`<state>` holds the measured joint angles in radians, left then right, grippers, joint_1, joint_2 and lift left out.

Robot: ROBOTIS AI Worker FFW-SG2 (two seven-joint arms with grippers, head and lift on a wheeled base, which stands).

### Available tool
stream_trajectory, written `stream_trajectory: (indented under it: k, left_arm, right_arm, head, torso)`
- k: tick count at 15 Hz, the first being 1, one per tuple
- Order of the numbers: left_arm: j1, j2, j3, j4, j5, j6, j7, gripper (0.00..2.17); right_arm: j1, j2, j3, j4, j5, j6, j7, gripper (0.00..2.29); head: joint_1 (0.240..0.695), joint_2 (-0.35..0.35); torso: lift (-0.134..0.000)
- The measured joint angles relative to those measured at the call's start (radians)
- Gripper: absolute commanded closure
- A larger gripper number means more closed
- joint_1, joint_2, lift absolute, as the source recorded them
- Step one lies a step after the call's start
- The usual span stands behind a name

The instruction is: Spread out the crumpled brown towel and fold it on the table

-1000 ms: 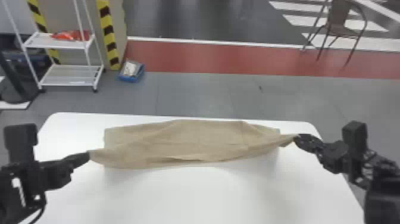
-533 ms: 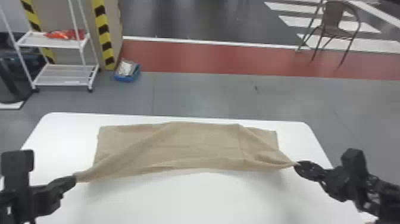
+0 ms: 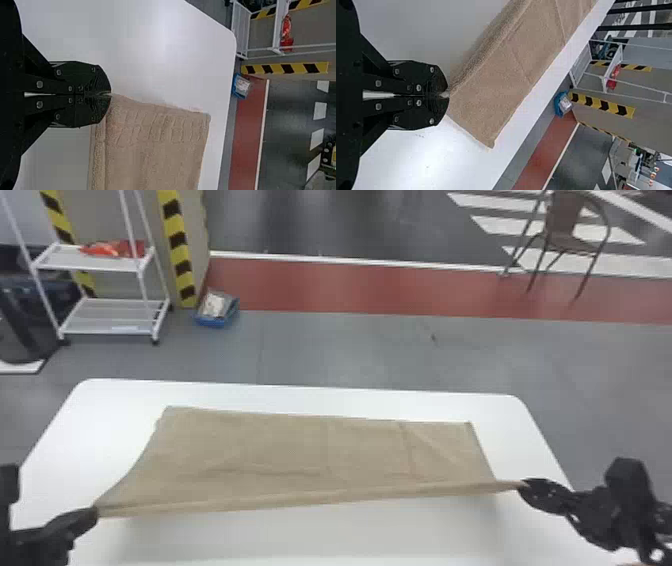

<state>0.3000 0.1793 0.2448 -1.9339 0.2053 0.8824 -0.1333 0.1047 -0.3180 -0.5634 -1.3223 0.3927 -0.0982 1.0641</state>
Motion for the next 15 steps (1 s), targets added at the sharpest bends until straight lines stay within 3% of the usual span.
stream_trajectory:
  k: [5,15]
  left_arm:
    - [0.042,0.003,0.018,-0.025,0.005,0.008,0.002,1.71]
    - [0.152,0.003,0.056,-0.157,-0.009,0.110,-0.021,1.71]
  right_arm:
    - [0.034,-0.001,-0.001,-0.010,0.005,0.002,0.043,1.11]
    - [0.164,0.018,-0.077,-0.132,-0.077,0.028,0.125,1.11]
  head:
    - [0.695,-0.140]
    - [0.695,-0.155]
  torso:
    - [0.000]
    - [0.000]
